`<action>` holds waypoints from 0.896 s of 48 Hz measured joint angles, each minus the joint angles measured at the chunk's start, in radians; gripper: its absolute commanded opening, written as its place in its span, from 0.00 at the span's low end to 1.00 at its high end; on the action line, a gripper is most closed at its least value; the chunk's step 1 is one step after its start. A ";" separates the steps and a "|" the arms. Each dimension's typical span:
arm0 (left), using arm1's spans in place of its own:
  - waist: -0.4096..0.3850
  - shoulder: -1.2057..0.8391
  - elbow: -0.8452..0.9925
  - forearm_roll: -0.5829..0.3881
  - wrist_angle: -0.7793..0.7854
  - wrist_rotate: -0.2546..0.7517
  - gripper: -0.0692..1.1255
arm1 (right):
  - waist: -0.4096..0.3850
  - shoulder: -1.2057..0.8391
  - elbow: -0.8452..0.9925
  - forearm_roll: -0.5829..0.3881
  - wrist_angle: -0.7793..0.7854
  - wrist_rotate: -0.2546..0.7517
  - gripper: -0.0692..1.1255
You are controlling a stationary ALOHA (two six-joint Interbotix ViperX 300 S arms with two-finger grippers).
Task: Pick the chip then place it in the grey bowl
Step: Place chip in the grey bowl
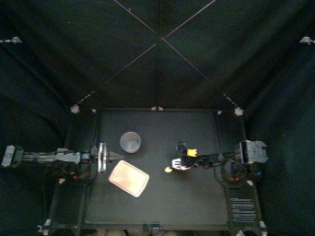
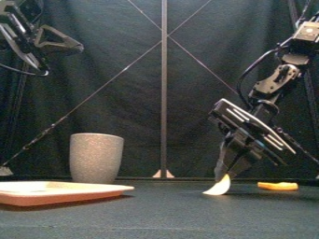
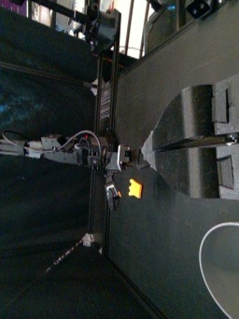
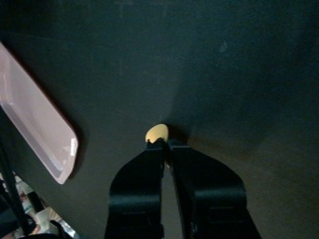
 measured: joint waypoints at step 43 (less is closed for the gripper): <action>0.020 0.000 0.009 0.000 0.000 0.002 0.04 | -0.218 0.255 -0.617 -0.574 -0.244 -0.003 0.40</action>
